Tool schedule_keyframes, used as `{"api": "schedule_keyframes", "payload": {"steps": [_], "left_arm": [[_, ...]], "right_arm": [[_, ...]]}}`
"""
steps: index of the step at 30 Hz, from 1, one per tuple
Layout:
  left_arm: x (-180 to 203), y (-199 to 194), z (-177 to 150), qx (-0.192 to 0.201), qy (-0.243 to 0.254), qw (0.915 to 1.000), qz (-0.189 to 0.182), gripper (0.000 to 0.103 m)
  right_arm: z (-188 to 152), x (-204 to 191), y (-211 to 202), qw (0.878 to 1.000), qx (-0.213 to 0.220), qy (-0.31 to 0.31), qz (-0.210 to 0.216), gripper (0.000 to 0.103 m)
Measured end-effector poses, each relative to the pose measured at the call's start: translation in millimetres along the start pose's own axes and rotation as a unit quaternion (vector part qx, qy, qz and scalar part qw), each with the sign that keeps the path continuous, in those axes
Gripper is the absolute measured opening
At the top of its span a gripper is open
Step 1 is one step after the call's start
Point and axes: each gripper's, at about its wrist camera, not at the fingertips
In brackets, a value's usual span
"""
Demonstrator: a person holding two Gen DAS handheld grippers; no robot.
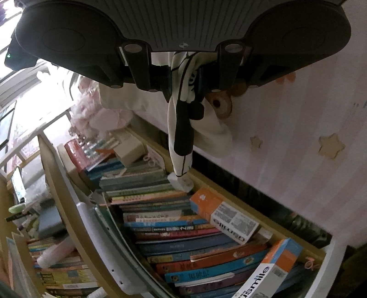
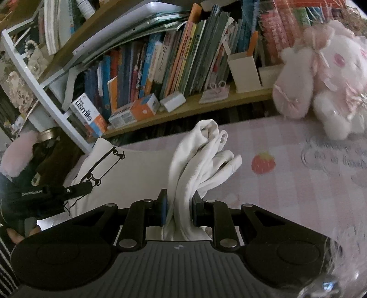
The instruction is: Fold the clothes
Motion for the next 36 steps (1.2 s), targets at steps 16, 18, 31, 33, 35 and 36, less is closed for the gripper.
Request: {"api": "schedule_keyframes", "payload": {"steps": [16, 18, 31, 33, 35, 36], "left_arm": [[-11.9, 55.1, 34.7, 0.029, 0.000, 0.9995, -0.010, 0.018], [-16.2, 59.5, 33.0, 0.028, -0.007, 0.9995, -0.007, 0.018], [-17.0, 66.0, 23.5, 0.014, -0.010, 0.9973, 0.072, 0.040], [-5.7, 56.3, 18.4, 0.026, 0.013, 0.9950, 0.095, 0.067], [5.8, 45.2, 12.0, 0.041, 0.039, 0.9918, 0.114, 0.072], [11.1, 40.1, 8.0, 0.045, 0.052, 0.9905, 0.119, 0.074]], "right_arm": [[49.8, 40.8, 54.7, 0.998, 0.043, -0.028, 0.028, 0.019], [50.2, 47.0, 59.6, 0.998, 0.045, -0.024, 0.031, 0.019], [32.5, 81.3, 72.9, 0.994, 0.026, 0.101, 0.006, 0.037], [31.8, 82.4, 70.8, 0.993, 0.029, 0.113, 0.004, 0.043], [31.1, 79.1, 61.9, 0.993, 0.034, 0.112, 0.002, 0.054], [29.8, 76.9, 55.2, 0.993, 0.039, 0.110, 0.000, 0.058]]}}
Point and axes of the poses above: each gripper's, at about its wrist camera, not at the fingertips, and y roughly the way its jaws point, x to its right, z to its top, and after that the axes turned 4 degrees about z, right-handed
